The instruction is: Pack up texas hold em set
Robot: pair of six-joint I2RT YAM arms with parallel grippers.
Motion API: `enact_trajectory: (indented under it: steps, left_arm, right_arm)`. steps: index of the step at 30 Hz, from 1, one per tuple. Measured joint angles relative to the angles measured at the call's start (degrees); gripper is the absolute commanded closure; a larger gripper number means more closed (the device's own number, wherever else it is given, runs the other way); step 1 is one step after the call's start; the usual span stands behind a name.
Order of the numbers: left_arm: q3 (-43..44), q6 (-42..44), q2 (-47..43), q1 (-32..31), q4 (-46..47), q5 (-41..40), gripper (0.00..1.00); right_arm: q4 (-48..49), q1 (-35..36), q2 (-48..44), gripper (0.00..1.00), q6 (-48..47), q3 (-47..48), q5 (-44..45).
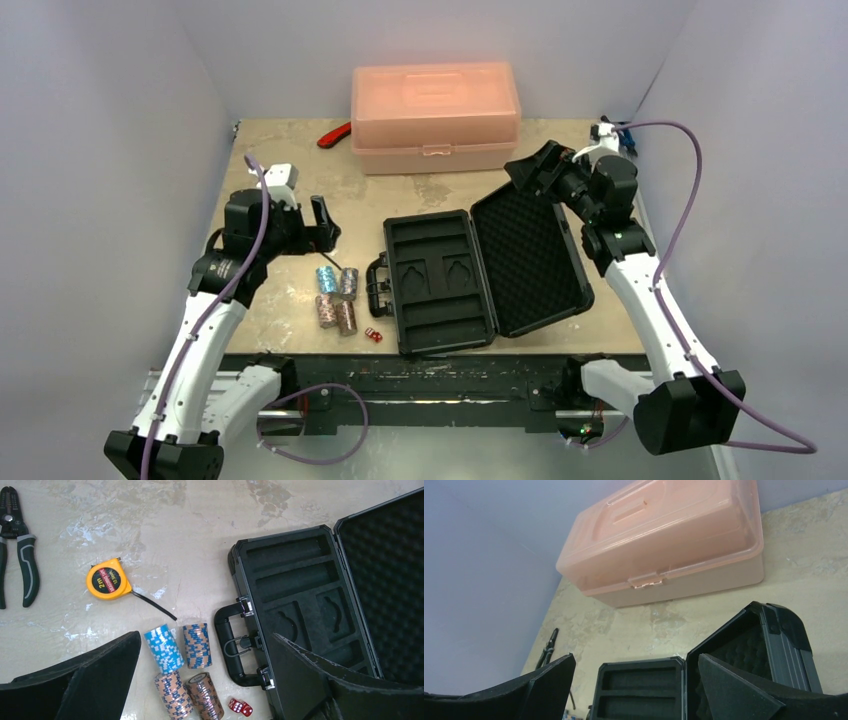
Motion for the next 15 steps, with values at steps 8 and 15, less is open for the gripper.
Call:
enact_trajectory:
  steps: [8,15]
  left_arm:
    - [0.0,0.6,0.0,-3.0,-0.9,-2.1,0.00]
    - [0.0,0.9,0.0,-4.5,-1.3,-4.5,0.00]
  right_arm:
    - [-8.7,4.4,2.4,0.01,-1.5,4.2,1.8]
    - [-12.6,9.1,4.8,0.01,-4.0,5.7,3.1]
